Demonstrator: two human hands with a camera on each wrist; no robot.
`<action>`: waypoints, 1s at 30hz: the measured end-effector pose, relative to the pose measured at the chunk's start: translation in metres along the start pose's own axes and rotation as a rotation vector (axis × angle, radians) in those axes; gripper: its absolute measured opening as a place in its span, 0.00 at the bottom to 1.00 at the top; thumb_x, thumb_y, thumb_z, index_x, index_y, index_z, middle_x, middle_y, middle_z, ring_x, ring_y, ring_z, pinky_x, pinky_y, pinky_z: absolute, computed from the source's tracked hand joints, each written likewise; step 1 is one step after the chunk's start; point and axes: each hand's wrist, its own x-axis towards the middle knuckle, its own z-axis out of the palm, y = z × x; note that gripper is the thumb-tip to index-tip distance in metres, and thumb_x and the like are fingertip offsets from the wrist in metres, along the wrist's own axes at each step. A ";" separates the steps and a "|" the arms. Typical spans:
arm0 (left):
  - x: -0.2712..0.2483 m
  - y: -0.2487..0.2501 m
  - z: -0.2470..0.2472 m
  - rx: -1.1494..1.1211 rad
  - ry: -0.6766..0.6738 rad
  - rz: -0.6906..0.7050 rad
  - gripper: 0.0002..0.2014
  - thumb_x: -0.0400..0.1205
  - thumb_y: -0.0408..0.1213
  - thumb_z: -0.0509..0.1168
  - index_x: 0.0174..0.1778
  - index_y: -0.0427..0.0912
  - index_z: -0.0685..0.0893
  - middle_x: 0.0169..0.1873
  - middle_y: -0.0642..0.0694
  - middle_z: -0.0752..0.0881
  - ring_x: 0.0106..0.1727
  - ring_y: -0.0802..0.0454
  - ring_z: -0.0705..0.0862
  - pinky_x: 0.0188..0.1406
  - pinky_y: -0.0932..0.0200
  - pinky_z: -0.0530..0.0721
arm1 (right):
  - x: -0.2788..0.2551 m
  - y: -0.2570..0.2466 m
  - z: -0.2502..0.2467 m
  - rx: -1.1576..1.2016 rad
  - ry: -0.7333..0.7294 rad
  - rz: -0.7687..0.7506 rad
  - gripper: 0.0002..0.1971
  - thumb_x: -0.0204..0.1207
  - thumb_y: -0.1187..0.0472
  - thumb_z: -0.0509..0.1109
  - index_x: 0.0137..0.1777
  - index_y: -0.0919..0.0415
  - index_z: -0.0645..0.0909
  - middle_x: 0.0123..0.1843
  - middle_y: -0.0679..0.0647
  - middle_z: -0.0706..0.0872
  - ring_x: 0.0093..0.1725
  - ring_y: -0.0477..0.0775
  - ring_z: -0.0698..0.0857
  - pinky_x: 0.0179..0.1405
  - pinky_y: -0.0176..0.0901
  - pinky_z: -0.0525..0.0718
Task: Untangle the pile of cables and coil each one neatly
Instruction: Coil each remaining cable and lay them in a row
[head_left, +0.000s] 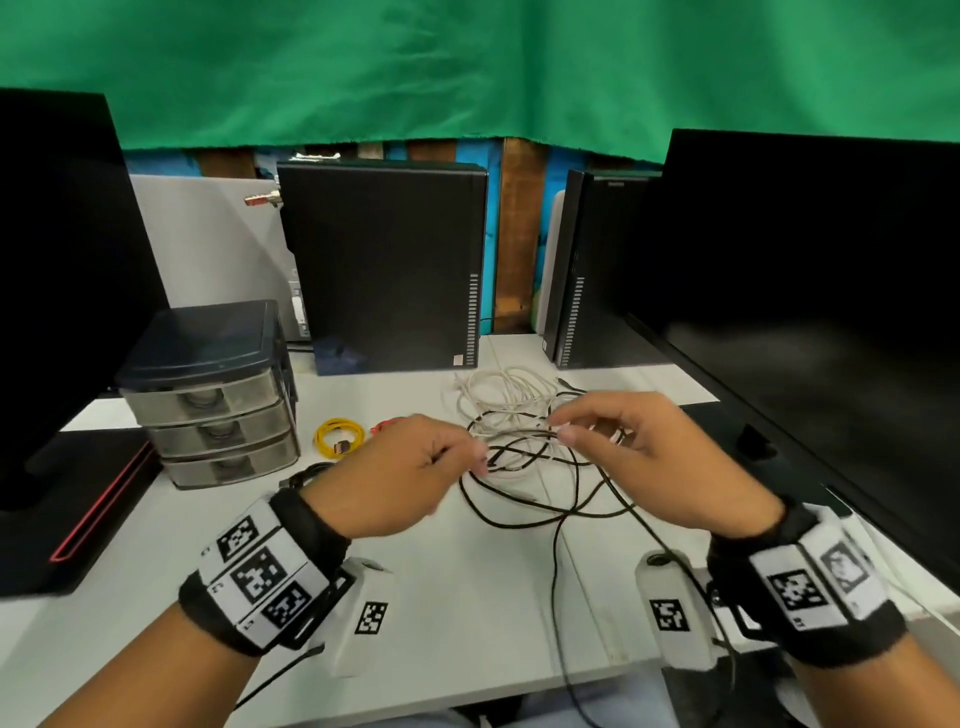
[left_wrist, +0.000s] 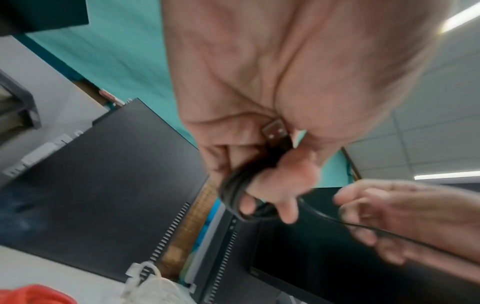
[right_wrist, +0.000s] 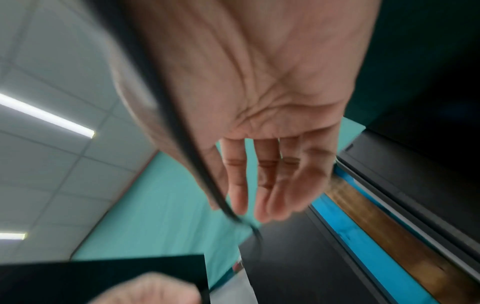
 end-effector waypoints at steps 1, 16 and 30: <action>0.003 -0.006 -0.003 0.079 0.100 -0.033 0.17 0.89 0.48 0.59 0.39 0.52 0.89 0.21 0.52 0.79 0.24 0.63 0.77 0.29 0.64 0.74 | -0.001 -0.005 -0.008 0.010 0.041 -0.014 0.07 0.80 0.55 0.73 0.54 0.42 0.89 0.46 0.37 0.88 0.42 0.38 0.85 0.37 0.30 0.79; 0.001 0.011 -0.007 0.083 0.166 -0.204 0.21 0.89 0.47 0.60 0.34 0.47 0.90 0.23 0.54 0.84 0.23 0.61 0.75 0.30 0.61 0.73 | -0.037 -0.066 -0.005 0.031 0.077 -0.241 0.15 0.83 0.48 0.70 0.68 0.46 0.84 0.62 0.38 0.88 0.66 0.39 0.83 0.61 0.29 0.80; -0.023 0.065 -0.035 -1.288 0.248 -0.038 0.20 0.83 0.44 0.58 0.54 0.32 0.88 0.23 0.50 0.75 0.28 0.54 0.84 0.46 0.61 0.89 | -0.017 -0.023 0.073 0.285 0.169 -0.063 0.13 0.87 0.60 0.66 0.65 0.48 0.88 0.51 0.35 0.91 0.51 0.37 0.88 0.55 0.40 0.85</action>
